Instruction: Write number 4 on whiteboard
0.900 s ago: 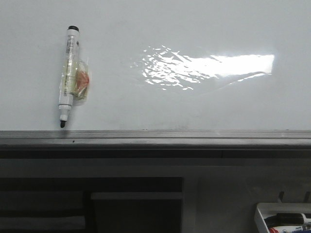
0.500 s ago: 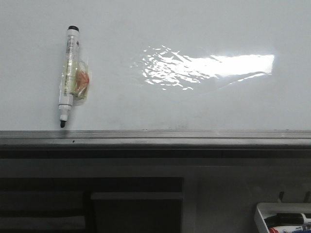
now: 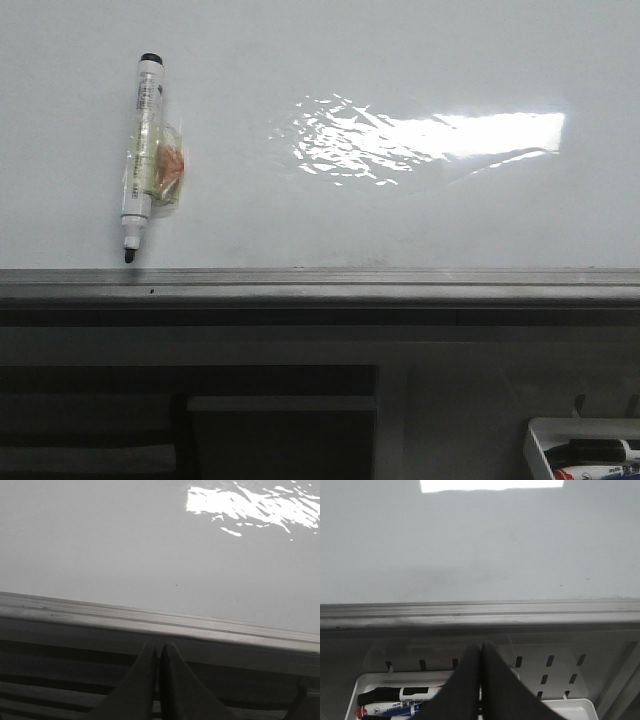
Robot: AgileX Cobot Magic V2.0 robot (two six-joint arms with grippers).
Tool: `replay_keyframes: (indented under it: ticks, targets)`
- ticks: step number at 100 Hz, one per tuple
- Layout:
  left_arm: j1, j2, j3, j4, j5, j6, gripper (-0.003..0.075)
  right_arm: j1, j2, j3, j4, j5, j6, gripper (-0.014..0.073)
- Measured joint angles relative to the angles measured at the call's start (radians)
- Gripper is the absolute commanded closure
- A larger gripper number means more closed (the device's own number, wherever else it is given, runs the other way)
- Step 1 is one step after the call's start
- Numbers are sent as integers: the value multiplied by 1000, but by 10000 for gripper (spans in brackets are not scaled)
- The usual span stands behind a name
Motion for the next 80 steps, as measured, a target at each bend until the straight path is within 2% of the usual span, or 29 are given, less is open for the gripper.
replay_keyframes:
  ticks: [56,80]
  targets:
    - [0,0,0,0,-3,0,741,0,0,0,0,0,0,655]
    - [0,0,0,-7,-67,0,741,0,0,0,0,0,0,655]
